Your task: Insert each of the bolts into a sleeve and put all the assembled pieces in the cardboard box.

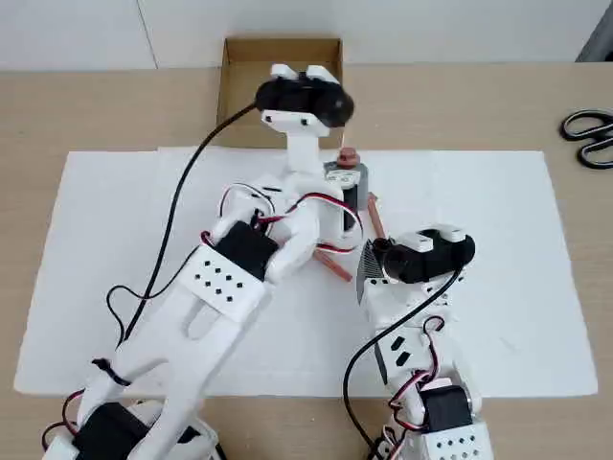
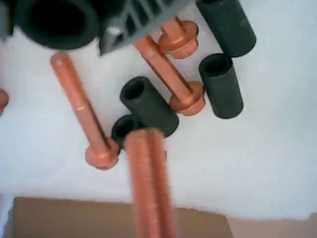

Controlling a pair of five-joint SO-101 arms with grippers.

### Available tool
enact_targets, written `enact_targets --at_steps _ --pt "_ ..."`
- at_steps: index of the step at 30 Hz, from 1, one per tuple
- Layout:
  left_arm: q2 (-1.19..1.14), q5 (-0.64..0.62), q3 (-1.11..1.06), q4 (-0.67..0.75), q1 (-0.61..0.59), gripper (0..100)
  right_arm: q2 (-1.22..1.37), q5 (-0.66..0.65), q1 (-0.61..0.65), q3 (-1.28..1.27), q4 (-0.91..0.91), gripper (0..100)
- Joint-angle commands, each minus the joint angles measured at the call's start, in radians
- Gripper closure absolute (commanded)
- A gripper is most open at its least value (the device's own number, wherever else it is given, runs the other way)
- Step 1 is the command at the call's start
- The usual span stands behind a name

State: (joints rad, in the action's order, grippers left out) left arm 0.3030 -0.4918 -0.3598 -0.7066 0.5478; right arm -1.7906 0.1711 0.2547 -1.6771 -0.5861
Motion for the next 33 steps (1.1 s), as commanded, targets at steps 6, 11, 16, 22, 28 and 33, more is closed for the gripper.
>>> enact_targets --at_steps 6,11,16,22,28,33 --pt "0.058 0.006 0.024 -0.009 0.068 100 -0.022 -0.008 0.005 -0.008 -0.016 99.5" --pt "0.055 0.006 0.045 -0.046 0.098 100 -0.022 -0.008 0.027 -0.008 -0.028 99.5" --pt "0.06 0.005 0.045 -0.046 0.1 100 -0.022 -0.008 0.027 -0.008 -0.028 99.5" --pt "0.052 0.003 0.041 -0.043 0.101 100 -0.022 -0.008 0.027 -0.008 -0.028 99.5" --pt "0.051 0.003 0.022 -0.034 0.101 100 -0.024 -0.008 0.027 -0.008 -0.027 99.5" --pt "0.051 0.003 -0.047 0.038 0.101 100 -0.024 -0.008 0.027 -0.008 -0.027 99.5"
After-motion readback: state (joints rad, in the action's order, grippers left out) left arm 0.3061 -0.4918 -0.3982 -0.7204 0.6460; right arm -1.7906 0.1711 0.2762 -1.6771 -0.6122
